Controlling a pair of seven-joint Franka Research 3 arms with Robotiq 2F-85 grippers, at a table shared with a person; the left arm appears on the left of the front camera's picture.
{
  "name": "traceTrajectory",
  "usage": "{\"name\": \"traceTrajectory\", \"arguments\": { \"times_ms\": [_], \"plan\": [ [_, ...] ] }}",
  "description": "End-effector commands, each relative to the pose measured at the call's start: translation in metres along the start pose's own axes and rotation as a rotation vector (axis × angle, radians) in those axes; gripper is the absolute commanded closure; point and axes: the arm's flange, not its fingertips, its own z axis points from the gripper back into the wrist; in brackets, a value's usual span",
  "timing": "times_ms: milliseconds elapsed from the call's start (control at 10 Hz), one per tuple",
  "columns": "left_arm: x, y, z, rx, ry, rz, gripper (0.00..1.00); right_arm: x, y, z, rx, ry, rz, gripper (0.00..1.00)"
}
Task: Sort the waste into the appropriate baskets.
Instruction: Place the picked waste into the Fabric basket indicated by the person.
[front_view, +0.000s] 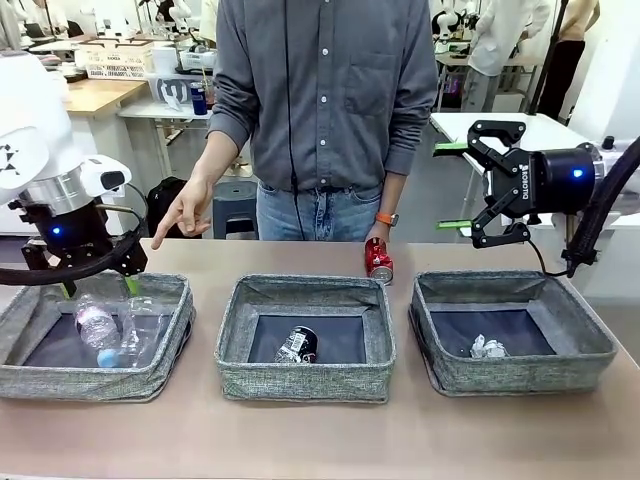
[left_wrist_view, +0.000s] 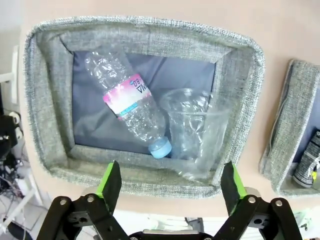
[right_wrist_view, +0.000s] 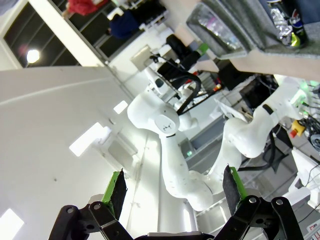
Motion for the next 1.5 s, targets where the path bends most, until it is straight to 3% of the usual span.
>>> {"name": "traceTrajectory", "arguments": {
  "times_ms": [0,300,500,600,700,800,900,1100,1200,1300,1400],
  "plan": [
    [-0.003,0.006,-0.002,-0.025,-0.014,-0.018,0.00,-0.002,0.004,-0.002,0.016,0.012,-0.006,0.00],
    [-0.004,0.007,0.002,-0.050,0.015,-0.049,0.00,-0.002,0.004,-0.002,0.016,0.012,-0.006,0.00],
    [0.004,0.024,0.040,-0.295,0.205,-0.260,0.00,-0.002,0.004,-0.002,0.016,0.012,-0.006,0.00],
    [0.007,0.034,0.070,-0.445,0.234,-0.343,0.00,-0.002,0.004,-0.002,0.016,0.012,-0.006,0.00],
    [0.009,0.043,0.097,-0.623,0.223,-0.320,0.00,-0.002,0.004,-0.002,0.016,0.012,-0.006,0.00],
    [0.008,0.050,0.113,-0.875,0.222,-0.181,0.00,-0.002,0.004,-0.002,0.016,0.012,-0.006,0.00],
    [0.003,0.054,0.113,-1.048,0.166,-0.077,0.00,-0.002,0.004,-0.002,0.016,0.012,-0.006,0.00],
    [-0.004,0.057,0.109,-1.307,0.049,0.122,0.00,-0.002,0.004,-0.002,0.016,0.012,-0.006,0.00],
    [-0.005,0.055,0.104,-1.362,0.056,0.199,0.00,-0.002,0.004,-0.002,0.016,0.012,-0.006,0.00],
    [-0.008,0.051,0.095,-1.191,-0.026,0.218,0.00,-0.002,0.004,-0.002,0.016,0.012,-0.006,0.00],
    [0.003,0.072,0.116,-1.212,0.141,0.029,0.00,-0.002,0.004,-0.002,0.016,0.012,-0.006,0.00]
  ]
}}
